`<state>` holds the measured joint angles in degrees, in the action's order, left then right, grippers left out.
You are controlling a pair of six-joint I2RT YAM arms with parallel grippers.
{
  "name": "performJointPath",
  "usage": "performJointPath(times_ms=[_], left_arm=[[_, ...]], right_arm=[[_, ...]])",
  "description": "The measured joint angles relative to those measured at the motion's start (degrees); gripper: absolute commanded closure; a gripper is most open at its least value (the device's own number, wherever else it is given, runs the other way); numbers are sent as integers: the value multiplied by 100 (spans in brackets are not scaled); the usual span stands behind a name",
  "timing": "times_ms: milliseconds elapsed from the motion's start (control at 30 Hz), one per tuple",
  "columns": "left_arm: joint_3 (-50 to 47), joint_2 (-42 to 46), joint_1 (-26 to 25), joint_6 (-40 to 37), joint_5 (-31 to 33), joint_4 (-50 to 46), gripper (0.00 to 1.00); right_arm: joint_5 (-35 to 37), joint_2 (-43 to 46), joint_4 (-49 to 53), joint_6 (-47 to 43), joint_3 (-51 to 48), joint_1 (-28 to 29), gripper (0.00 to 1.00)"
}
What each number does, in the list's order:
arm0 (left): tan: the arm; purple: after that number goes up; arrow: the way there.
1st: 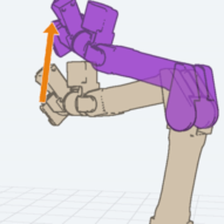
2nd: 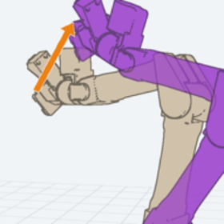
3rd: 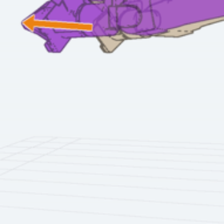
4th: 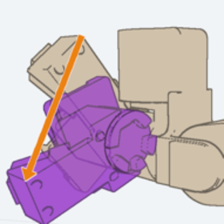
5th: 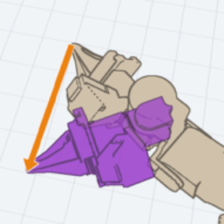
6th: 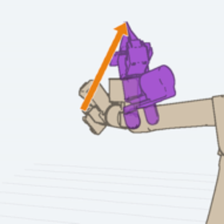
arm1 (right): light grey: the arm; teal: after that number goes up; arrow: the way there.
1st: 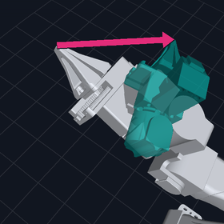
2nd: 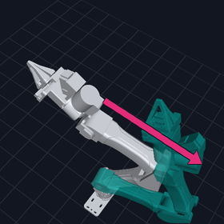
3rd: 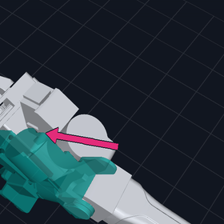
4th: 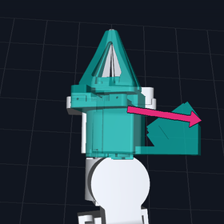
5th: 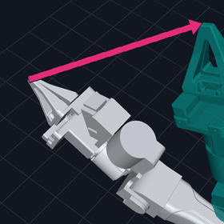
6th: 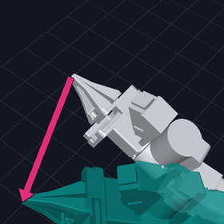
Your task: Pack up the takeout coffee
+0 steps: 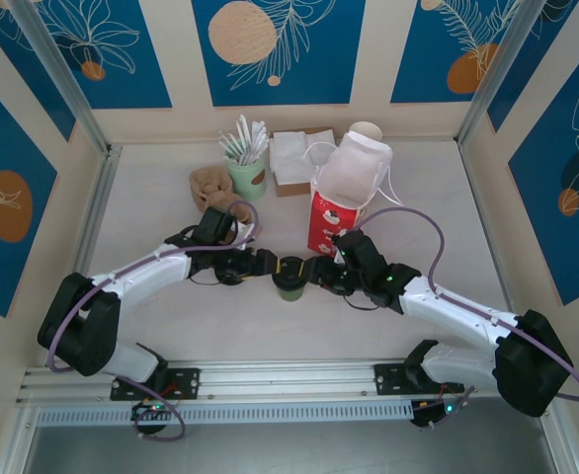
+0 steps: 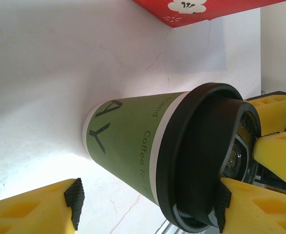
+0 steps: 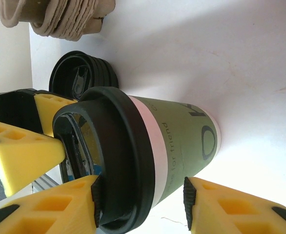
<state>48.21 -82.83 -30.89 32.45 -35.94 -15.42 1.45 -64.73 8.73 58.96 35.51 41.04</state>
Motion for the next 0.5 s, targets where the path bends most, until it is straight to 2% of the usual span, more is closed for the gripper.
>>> performJointPath(times_ms=[500], left_arm=[[-17,-28,-22,-37,-44,83,33]], right_arm=[[-59,-133,52,111,66,-59,56]])
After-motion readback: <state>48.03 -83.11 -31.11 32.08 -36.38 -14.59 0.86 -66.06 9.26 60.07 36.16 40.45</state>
